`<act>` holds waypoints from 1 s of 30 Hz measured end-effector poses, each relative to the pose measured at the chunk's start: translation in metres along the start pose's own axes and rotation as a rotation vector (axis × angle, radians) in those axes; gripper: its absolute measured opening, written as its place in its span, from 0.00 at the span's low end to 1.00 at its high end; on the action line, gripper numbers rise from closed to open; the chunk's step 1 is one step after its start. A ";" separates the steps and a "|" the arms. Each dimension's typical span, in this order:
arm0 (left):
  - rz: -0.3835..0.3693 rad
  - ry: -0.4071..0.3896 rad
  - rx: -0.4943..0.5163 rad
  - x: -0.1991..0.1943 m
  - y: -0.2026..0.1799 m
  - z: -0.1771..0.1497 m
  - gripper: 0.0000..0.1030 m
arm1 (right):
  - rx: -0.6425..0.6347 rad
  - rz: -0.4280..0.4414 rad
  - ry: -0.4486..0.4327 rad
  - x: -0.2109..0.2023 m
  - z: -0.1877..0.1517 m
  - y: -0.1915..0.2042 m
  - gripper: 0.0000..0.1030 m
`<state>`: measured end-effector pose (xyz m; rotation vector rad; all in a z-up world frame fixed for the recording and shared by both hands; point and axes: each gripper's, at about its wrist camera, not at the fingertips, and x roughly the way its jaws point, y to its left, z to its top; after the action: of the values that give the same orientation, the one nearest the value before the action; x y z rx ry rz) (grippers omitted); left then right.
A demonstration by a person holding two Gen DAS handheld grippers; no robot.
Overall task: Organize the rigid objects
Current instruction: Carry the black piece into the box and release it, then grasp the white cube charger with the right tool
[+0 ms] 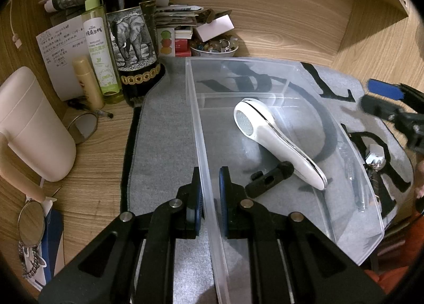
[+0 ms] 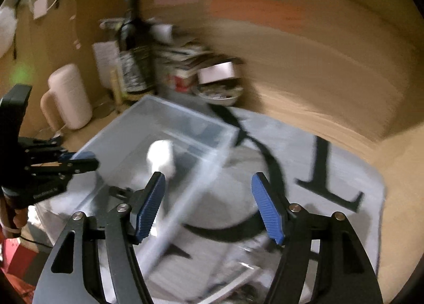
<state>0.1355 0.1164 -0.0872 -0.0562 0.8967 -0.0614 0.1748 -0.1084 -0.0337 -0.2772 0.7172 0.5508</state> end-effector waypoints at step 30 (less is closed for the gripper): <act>0.041 0.003 -0.042 -0.004 -0.009 -0.006 0.11 | 0.341 -0.078 0.169 0.007 -0.123 -0.096 0.38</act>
<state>0.1284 0.1076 -0.0872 -0.0772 0.9020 -0.0040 0.1663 -0.2363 -0.1227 -0.0333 0.9461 0.3254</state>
